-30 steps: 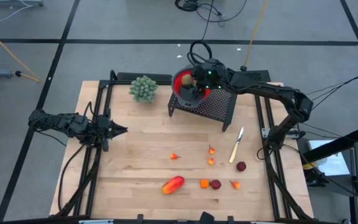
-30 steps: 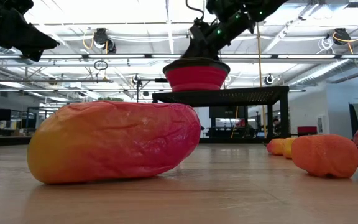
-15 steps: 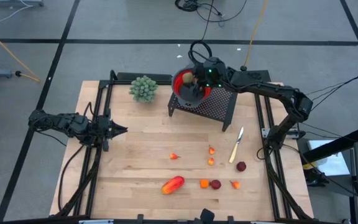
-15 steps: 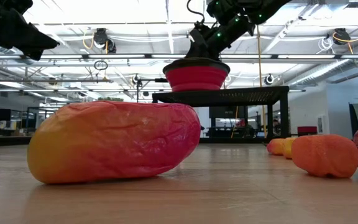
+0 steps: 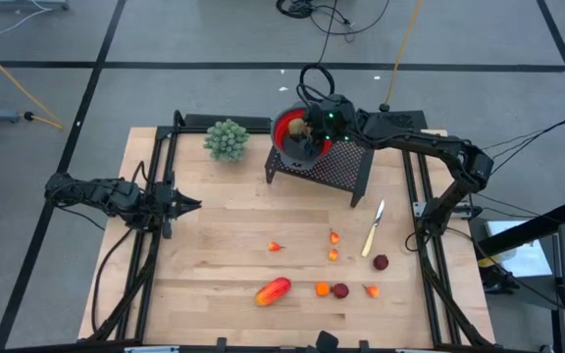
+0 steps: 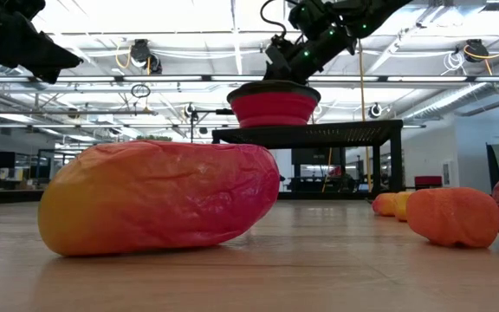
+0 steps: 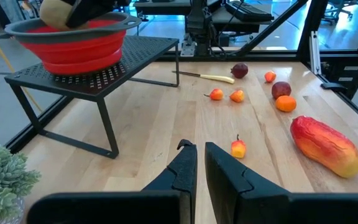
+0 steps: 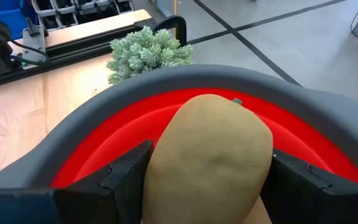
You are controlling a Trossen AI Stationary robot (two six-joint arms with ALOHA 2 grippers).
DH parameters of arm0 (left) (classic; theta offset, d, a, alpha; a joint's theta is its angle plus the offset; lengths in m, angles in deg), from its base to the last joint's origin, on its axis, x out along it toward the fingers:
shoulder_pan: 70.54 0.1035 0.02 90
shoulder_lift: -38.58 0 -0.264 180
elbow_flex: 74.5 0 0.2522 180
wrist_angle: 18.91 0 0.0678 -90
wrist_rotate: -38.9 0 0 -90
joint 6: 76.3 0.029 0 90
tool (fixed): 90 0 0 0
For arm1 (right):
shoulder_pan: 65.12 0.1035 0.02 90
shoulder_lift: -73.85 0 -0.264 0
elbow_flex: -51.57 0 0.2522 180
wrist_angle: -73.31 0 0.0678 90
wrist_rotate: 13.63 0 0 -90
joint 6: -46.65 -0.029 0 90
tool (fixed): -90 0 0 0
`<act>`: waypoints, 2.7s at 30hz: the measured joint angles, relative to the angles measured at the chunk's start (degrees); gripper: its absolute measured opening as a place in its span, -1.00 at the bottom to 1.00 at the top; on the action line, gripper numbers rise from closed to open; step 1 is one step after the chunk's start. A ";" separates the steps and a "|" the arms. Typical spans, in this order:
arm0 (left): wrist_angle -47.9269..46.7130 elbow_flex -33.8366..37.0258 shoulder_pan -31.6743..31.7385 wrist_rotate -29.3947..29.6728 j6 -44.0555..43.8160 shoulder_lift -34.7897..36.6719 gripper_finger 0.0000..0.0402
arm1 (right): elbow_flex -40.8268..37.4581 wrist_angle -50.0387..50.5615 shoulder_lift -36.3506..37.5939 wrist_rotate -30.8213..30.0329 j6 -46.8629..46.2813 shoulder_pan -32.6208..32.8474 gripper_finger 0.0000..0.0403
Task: Pick & Place Fruit
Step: Put the kiwi into the red strainer bowl, then put the mango into the red strainer bowl
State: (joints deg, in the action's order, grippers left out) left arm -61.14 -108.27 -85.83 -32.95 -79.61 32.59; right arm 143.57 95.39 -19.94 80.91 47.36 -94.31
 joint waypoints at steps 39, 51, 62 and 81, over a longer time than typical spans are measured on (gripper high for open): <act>0.02 0.00 0.00 -0.02 -0.14 0.01 -0.85 | 0.00 -0.17 0.00 -0.04 3.80 0.16 0.54; 0.03 0.00 0.00 -0.04 -0.24 0.01 -0.85 | -0.04 -0.18 6.52 -4.61 4.51 6.68 -0.03; 4.08 0.00 0.00 -0.07 -0.14 0.01 -0.85 | -0.04 2.31 11.05 -7.91 2.23 12.70 -0.85; 7.57 0.00 0.00 -0.11 -0.15 -0.01 -0.85 | -11.11 -2.30 23.70 -7.93 -6.63 23.57 -0.99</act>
State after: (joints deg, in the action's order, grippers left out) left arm -53.56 -108.27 -85.83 -33.06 -79.76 32.58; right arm 132.46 93.08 3.75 72.97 40.73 -70.74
